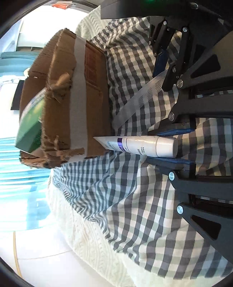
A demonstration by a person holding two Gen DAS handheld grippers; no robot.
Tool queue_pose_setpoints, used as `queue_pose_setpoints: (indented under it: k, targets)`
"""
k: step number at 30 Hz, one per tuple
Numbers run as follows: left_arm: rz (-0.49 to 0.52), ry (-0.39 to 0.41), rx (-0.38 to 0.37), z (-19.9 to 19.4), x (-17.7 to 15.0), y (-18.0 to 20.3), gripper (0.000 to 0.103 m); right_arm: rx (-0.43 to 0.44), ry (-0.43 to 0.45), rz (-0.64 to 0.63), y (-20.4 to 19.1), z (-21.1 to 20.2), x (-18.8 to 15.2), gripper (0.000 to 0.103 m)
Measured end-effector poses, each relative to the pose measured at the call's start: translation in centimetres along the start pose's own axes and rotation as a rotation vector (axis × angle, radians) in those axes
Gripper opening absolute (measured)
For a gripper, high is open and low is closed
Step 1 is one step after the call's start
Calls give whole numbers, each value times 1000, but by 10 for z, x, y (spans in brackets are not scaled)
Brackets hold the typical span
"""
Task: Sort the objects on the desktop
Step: 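Grasp the white tube with the left gripper while the right grasps the clear comb, then lift the white tube and comb with both grippers over the box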
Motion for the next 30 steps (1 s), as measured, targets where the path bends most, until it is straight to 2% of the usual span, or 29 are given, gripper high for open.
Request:
queue_pose_setpoints:
  k: [13,19,24,30]
  targets:
    - [16,83,-51,-59,11,7,21,-44,145,30,-2,-96,-5,24]
    - [-15,127,-59,-84,24,-8,21,-69,244,32,-6,-133,1,24]
    - [-32,169,-59,-100,38,-12,21,-77,307,17,-12,-151,9,24]
    - [-40,219,-55,-105,56,-6,21,-62,342,32,-13,-162,16,24]
Point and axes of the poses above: each gripper's, at about its wrist camera, not at the fingertips, and z roughly the way its jaws point, y to its right, x to its top, the point moved 1 cm from there along z, roughly the way its jaws point, and after that the axes turned 13 degrees about y, right-handed, at the moved point
